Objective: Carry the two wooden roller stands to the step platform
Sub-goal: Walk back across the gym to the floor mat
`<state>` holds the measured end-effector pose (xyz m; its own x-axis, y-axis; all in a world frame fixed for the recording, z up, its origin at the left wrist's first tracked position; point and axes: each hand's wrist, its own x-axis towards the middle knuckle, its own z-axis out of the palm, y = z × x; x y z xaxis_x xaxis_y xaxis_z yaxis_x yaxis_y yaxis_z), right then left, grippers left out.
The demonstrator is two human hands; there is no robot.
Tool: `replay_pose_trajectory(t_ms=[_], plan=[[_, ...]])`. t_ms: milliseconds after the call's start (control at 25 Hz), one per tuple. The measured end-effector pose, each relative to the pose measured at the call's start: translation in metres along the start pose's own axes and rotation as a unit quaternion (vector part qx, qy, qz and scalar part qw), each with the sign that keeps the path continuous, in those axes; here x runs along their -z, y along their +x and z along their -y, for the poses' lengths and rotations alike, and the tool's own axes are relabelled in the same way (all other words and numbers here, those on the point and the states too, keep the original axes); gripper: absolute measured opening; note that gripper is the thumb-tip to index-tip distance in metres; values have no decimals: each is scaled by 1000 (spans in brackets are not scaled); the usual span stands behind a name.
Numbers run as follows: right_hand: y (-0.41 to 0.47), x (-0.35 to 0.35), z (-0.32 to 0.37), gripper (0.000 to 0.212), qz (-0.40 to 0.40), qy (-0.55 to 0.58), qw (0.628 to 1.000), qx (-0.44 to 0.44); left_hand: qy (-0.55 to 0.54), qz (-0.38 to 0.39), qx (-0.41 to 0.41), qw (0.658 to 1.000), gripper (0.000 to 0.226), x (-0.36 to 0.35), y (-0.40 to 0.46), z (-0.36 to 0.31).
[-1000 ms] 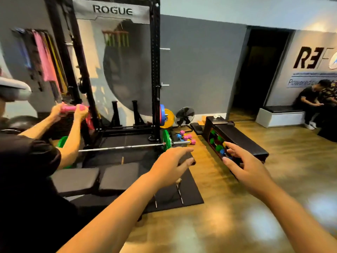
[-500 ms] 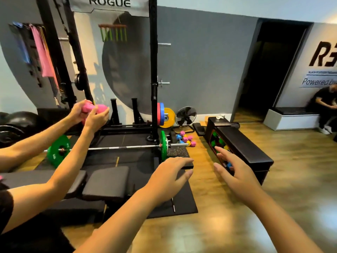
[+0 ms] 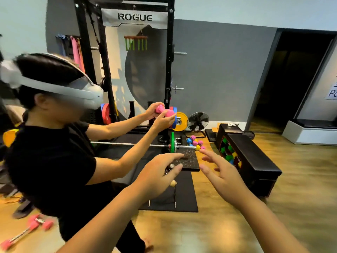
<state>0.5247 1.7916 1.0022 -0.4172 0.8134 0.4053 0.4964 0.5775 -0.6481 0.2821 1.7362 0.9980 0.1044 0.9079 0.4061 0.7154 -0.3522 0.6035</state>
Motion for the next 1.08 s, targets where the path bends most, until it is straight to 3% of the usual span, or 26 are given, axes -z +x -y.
replay_pose_trajectory(t_ms=[400, 520, 720, 880, 1080], plan=[[-15, -44, 98, 48, 27, 57, 997, 34, 1, -52, -24, 998, 36, 103, -60, -2], [-14, -72, 134, 53, 28, 69, 997, 34, 0, -48, 0, 999, 35, 136, -91, 20], [1, -147, 177, 42, 52, 92, 994, 21, 3, -63, 59, 996, 35, 186, -130, 71], [31, -190, 170, 47, 65, 106, 992, -11, 29, -60, 83, 994, 43, 202, -125, 111], [90, -209, 100, 49, 80, 91, 992, -47, 29, -43, 102, 993, 41, 180, -68, 166]])
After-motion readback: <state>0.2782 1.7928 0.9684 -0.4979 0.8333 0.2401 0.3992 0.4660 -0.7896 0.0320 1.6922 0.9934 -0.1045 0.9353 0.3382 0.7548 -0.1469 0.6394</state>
